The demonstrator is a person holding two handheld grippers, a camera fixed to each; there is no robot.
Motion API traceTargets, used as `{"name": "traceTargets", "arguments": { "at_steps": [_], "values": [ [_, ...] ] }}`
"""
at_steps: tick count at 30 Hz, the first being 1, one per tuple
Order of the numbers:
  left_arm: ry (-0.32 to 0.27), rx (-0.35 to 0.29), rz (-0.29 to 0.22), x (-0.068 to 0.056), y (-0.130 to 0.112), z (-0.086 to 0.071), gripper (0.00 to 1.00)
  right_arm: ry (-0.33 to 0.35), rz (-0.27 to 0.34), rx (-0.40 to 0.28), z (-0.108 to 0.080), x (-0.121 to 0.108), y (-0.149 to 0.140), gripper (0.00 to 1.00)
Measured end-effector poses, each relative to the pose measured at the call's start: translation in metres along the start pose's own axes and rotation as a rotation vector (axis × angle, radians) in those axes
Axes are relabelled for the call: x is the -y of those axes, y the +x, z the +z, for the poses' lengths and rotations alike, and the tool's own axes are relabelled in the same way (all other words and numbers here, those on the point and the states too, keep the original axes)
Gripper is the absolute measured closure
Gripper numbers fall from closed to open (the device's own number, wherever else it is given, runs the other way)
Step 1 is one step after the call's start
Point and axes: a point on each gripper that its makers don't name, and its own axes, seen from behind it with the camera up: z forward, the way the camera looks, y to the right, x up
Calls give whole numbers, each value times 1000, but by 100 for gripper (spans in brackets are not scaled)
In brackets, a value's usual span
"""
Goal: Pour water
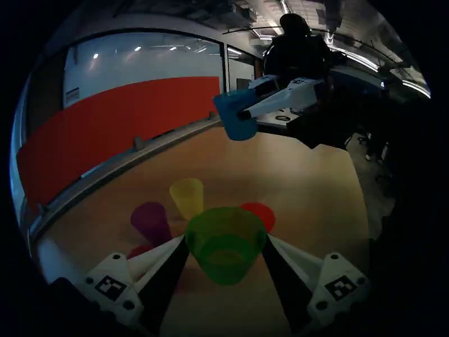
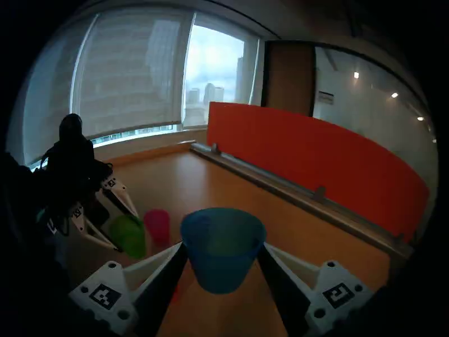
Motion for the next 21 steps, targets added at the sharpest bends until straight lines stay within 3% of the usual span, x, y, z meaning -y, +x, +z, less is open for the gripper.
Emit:
{"name": "traceTargets", "arguments": {
  "at_steps": [21],
  "values": [
    [-30, 94, -18, -7, -33, 9, 13, 40, 60, 111, 10, 10, -61, 11]
  ]
}}
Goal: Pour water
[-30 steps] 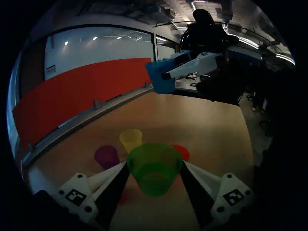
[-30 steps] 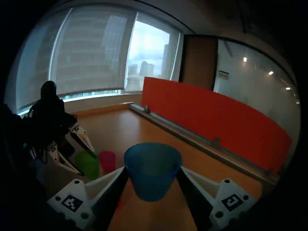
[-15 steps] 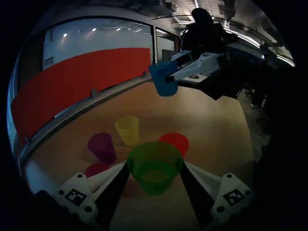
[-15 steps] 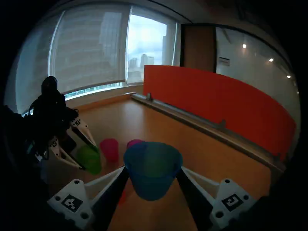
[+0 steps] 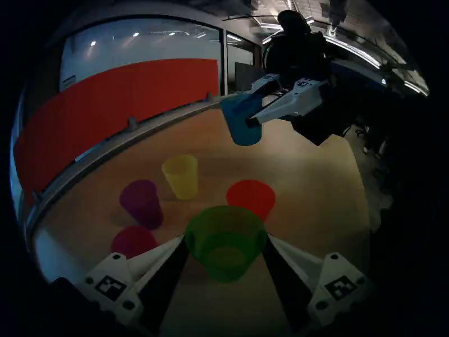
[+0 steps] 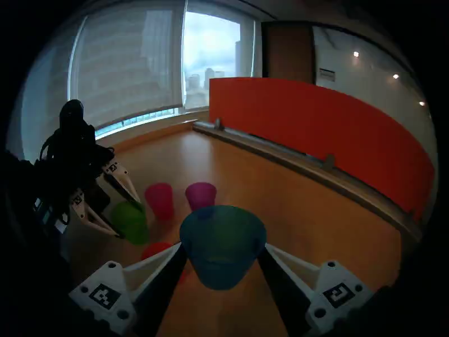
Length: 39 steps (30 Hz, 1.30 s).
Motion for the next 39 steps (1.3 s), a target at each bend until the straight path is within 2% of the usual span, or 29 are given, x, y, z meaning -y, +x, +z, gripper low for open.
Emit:
{"name": "traceTargets", "arguments": {
  "at_steps": [9, 18, 29, 39],
  "values": [
    [-4, 29, 0, 0, -10, 6, 13, 11, 8, 41, 7, 1, -22, 11],
    [-5, 42, -5, 4, -19, 11, 13, 11, 11, 61, 12, 0, -34, 11],
    [-17, 56, -13, 2, -33, 17, 13, 12, 21, 75, 19, 2, -44, 11],
    [-23, 48, -32, 1, -41, 14, 13, 12, 17, 86, 24, 5, -48, 11]
  ]
}}
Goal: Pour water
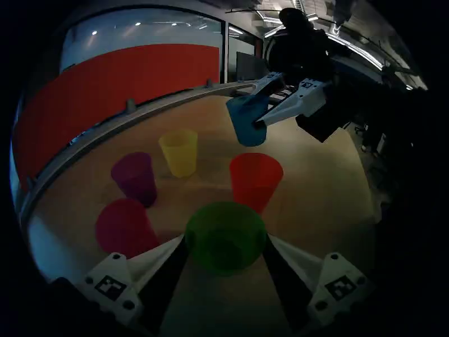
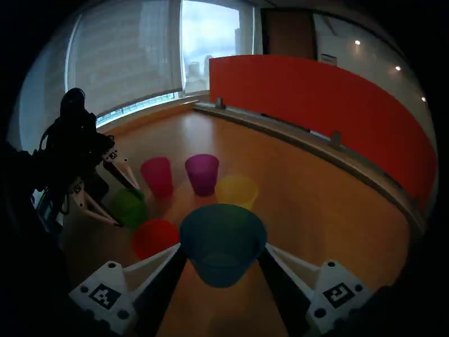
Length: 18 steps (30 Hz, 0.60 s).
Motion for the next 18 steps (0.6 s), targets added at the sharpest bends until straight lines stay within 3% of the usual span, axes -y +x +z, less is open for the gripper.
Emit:
{"name": "traceTargets", "arguments": {
  "at_steps": [18],
  "values": [
    [3, 54, 43, 1, -15, 0, 10, -8, -15, 19, 7, 2, -6, 11]
  ]
}}
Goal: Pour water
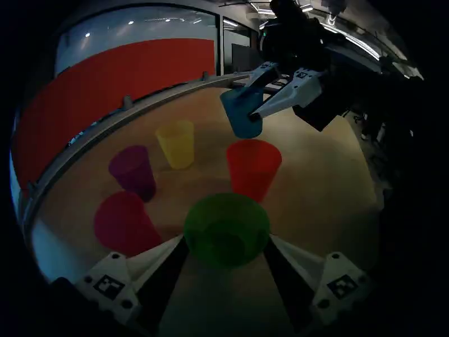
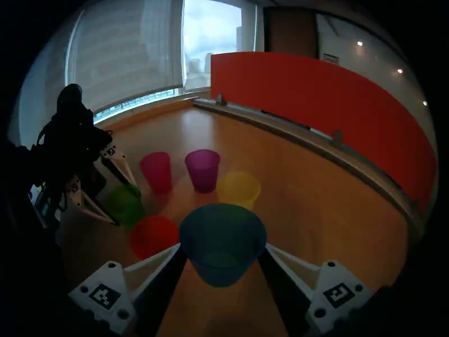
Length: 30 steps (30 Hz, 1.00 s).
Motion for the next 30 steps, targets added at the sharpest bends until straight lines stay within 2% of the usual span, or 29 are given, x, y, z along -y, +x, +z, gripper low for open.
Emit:
{"name": "traceTargets", "arguments": {
  "at_steps": [4, 12, 24, 30],
  "values": [
    [-6, 19, -11, -1, -5, -2, 4, -1, 0, 5, 3, 0, -4, 11],
    [17, 39, -21, 4, -17, -10, 4, 0, 16, 18, 15, 0, -16, 11],
    [71, 44, -47, 13, -32, -33, 4, -9, 20, 54, 29, -4, -37, 11],
    [95, 20, -90, 16, -35, -44, 4, -17, 21, 59, 31, -6, -44, 11]
  ]
}}
